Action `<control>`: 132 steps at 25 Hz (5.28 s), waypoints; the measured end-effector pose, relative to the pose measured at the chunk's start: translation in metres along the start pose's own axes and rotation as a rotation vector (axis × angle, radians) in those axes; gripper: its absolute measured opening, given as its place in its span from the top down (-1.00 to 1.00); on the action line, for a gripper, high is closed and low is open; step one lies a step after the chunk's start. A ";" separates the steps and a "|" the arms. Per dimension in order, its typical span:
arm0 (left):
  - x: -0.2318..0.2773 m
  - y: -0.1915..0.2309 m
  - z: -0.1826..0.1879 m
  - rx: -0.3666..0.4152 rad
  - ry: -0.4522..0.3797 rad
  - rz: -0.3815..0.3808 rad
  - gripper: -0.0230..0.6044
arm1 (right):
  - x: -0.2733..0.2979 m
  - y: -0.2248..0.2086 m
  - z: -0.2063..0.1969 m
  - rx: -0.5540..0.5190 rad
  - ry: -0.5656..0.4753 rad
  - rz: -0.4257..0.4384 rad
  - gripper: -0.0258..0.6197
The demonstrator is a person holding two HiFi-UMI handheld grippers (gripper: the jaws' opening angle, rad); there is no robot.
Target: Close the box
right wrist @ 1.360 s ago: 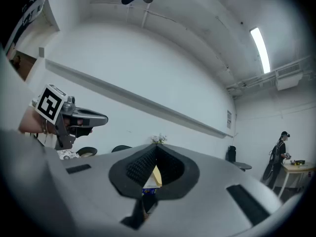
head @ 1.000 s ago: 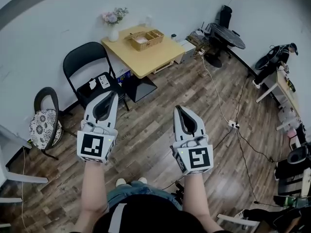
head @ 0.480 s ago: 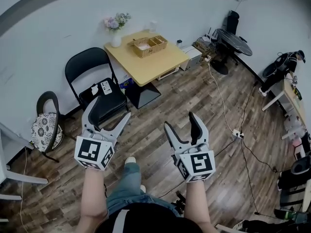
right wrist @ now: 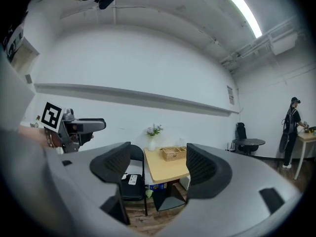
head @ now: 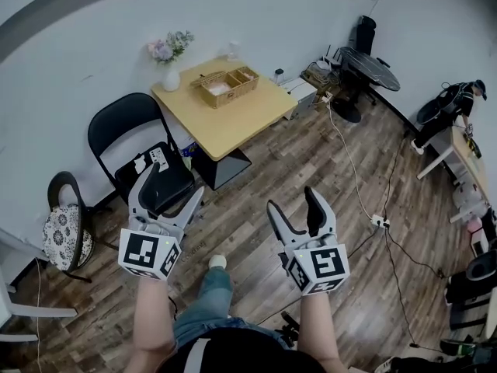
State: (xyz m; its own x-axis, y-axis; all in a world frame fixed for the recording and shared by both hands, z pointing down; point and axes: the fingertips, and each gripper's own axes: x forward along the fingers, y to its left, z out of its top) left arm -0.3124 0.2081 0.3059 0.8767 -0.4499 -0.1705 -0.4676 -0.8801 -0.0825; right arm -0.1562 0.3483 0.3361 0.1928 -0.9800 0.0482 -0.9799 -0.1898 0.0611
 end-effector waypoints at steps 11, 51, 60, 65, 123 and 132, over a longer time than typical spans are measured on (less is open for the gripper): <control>0.152 0.105 -0.030 -0.028 0.000 0.025 -0.39 | 0.179 -0.062 0.020 0.006 0.000 0.014 -0.16; 0.475 0.253 -0.132 0.037 0.152 0.353 -0.39 | 0.594 -0.246 0.017 0.061 0.025 0.416 -0.16; 0.524 0.278 -0.162 0.039 0.218 0.503 -0.39 | 0.699 -0.264 -0.008 0.032 0.133 0.608 -0.15; 0.523 0.290 -0.178 0.035 0.263 0.568 -0.39 | 0.743 -0.248 -0.033 0.016 0.236 0.725 -0.16; 0.499 0.316 -0.233 0.028 0.367 0.671 -0.39 | 0.910 -0.161 -0.213 0.188 1.115 1.008 0.51; 0.498 0.305 -0.215 0.061 0.330 0.659 -0.39 | 0.898 -0.169 -0.174 0.034 0.891 1.012 0.54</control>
State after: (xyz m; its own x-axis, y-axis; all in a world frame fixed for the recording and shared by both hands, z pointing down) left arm 0.0061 -0.3167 0.4070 0.3954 -0.9131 0.0996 -0.9060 -0.4055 -0.1212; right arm 0.1912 -0.4896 0.5431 -0.6552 -0.3207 0.6840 -0.7089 0.5741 -0.4098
